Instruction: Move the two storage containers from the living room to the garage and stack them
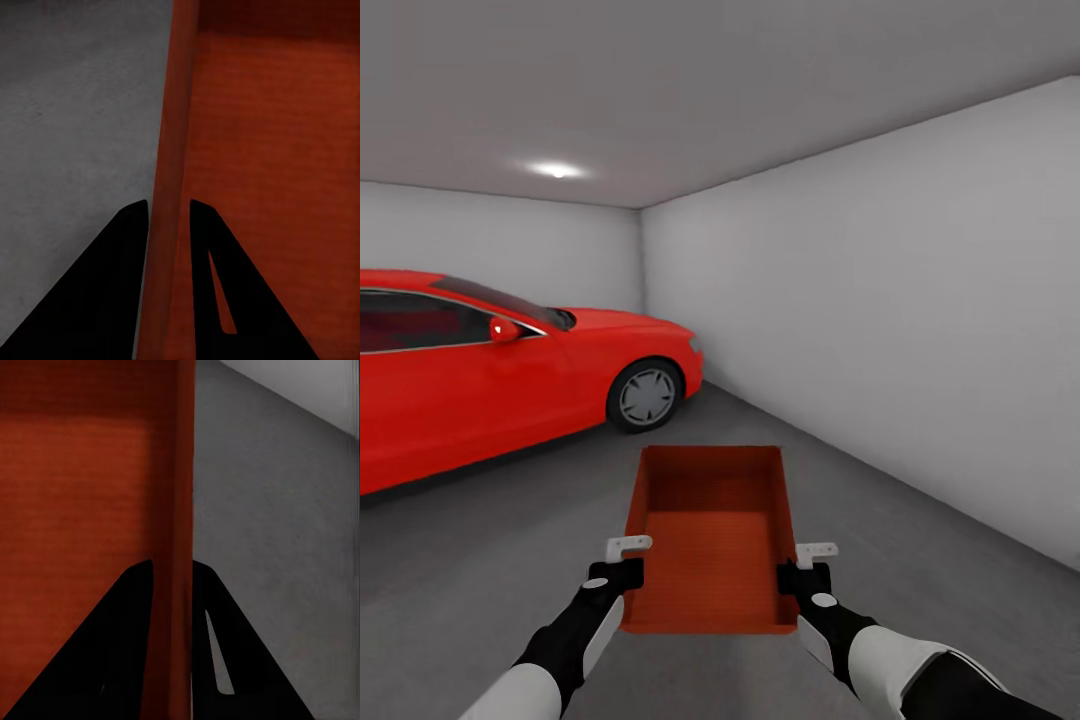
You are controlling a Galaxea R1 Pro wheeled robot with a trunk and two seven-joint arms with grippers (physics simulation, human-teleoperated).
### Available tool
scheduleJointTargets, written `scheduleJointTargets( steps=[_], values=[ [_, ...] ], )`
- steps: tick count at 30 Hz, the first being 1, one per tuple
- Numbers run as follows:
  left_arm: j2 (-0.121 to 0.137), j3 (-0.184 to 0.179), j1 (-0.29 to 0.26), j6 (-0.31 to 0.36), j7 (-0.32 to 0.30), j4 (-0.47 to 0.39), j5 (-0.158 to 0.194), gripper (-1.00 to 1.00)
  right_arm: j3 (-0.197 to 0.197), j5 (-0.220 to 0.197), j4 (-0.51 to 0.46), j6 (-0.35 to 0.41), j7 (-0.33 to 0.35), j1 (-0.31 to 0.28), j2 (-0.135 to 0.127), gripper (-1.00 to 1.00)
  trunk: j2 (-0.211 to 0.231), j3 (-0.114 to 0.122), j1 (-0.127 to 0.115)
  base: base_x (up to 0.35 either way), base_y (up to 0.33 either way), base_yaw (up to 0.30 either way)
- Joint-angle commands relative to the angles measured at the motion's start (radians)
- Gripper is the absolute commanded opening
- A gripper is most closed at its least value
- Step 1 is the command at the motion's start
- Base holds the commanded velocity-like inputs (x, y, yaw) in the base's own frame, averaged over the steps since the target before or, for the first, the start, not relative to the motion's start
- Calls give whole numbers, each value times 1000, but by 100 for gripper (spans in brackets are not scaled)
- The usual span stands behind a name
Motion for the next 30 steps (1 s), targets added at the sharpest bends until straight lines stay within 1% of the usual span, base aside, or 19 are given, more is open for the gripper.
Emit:
scheduleJointTargets(
  steps=[1, 12, 30],
  values=[
    [2, 10, -1, 8, 42, -4, -7, -100, 2, -24, 2, -8, -5, -1, -1, -100, -2, -2, 1, 320, 170, -283],
    [2, 10, -1, 8, 42, -4, -7, -100, 2, -23, 2, -9, -5, -1, -1, -100, -2, -2, 1, 312, 188, -283],
    [3, 10, -1, 8, 42, -4, -7, -100, 2, -24, 2, -8, -5, -1, -2, -100, -2, -2, 1, 297, 221, -283]
  ],
)
